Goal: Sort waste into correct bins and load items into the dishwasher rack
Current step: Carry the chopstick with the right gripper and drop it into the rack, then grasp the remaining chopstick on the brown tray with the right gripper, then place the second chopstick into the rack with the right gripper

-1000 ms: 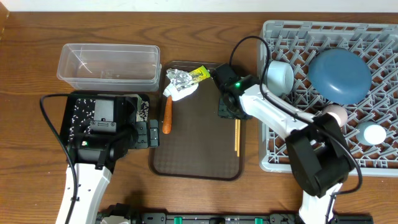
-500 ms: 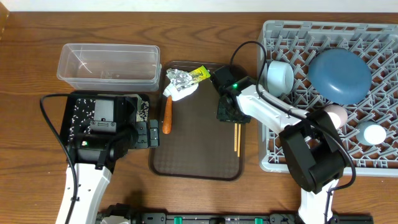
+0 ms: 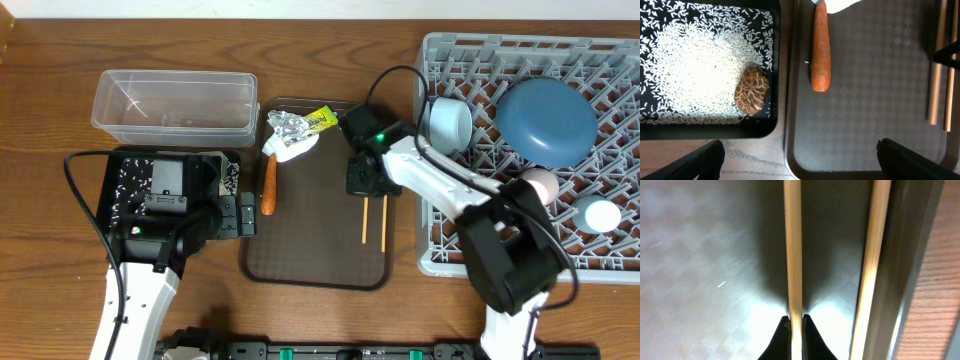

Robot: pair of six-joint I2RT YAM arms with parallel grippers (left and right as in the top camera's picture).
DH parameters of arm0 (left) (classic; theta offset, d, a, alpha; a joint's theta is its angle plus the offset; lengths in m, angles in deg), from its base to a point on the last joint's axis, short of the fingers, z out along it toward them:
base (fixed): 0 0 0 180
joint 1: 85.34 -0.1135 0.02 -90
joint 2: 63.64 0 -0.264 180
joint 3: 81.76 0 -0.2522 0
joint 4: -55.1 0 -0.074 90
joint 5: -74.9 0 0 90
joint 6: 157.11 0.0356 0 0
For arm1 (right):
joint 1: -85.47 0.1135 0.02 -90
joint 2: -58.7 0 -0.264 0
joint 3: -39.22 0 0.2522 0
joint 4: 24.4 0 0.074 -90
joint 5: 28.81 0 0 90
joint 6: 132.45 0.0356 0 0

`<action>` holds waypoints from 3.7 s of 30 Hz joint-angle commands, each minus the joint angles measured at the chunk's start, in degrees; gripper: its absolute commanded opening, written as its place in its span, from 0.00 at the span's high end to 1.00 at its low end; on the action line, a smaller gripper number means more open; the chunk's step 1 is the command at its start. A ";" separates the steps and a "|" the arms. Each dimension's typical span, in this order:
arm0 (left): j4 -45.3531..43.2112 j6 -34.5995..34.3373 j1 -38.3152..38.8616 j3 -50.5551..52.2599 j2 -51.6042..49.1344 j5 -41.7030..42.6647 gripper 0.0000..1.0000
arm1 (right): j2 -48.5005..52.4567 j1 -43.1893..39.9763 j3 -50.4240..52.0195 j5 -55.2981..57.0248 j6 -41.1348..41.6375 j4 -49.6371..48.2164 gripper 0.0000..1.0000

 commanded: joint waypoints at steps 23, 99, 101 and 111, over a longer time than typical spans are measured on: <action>0.17 -0.31 -0.33 -1.11 0.37 -0.33 0.02 | -19.12 -36.39 -3.89 -1.42 -33.66 3.63 0.99; 0.17 -0.31 -0.33 -1.11 0.37 -0.33 0.02 | -10.27 -9.14 -10.01 -4.33 -18.27 5.95 0.99; 0.17 -0.31 -0.33 -1.11 0.37 -0.33 0.02 | -13.86 -11.17 -10.34 -4.35 -19.93 5.70 0.99; 0.17 -0.31 -0.33 -1.11 0.37 -0.33 0.02 | -24.00 -24.55 -10.36 -4.09 -30.82 5.99 0.99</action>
